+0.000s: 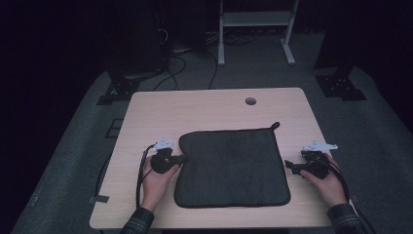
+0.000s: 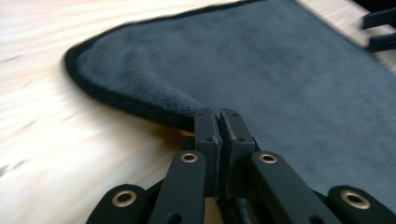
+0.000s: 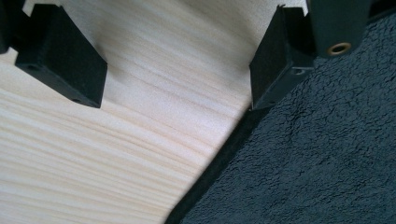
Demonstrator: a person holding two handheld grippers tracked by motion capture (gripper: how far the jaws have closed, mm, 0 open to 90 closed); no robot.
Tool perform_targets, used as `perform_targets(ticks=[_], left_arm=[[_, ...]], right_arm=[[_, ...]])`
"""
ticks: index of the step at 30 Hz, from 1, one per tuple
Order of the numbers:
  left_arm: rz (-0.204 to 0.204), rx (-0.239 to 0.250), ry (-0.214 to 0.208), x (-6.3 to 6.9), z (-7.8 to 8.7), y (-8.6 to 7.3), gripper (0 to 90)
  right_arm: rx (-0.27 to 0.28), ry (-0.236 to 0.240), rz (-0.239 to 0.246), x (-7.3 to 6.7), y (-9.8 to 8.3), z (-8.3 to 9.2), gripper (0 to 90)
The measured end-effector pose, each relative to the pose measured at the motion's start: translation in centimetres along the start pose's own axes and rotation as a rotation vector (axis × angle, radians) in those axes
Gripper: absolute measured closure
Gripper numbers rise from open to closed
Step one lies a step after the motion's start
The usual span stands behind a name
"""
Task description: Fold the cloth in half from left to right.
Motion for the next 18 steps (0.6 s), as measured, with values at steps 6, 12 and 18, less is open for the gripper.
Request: perform_targets(ticks=[6,12,18], left_arm=[[-0.033,-0.006,-0.063,2.2,-1.5,1.4,86.0],[-0.056,0.002,-0.105,4.1,-3.0,2.6,86.0],[-0.081,-0.01,-0.14,5.8,-4.6,3.3,85.9]], right_arm=[[0.0,0.001,0.002,0.0,0.0,-0.1,17.3],[0.0,0.001,0.002,0.0,0.0,0.0,17.3],[-0.001,0.003,0.001,0.0,0.0,0.0,17.3]])
Point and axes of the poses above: each handheld gripper's, and its own axes: z roughly backward along the jaws, y roughly out of its top, x roughly to its right, the point moved 7 cm from there along -z, roughly forward along the jaws, and after that the axes turned 7 degrees about z, right-handed, at the moved point
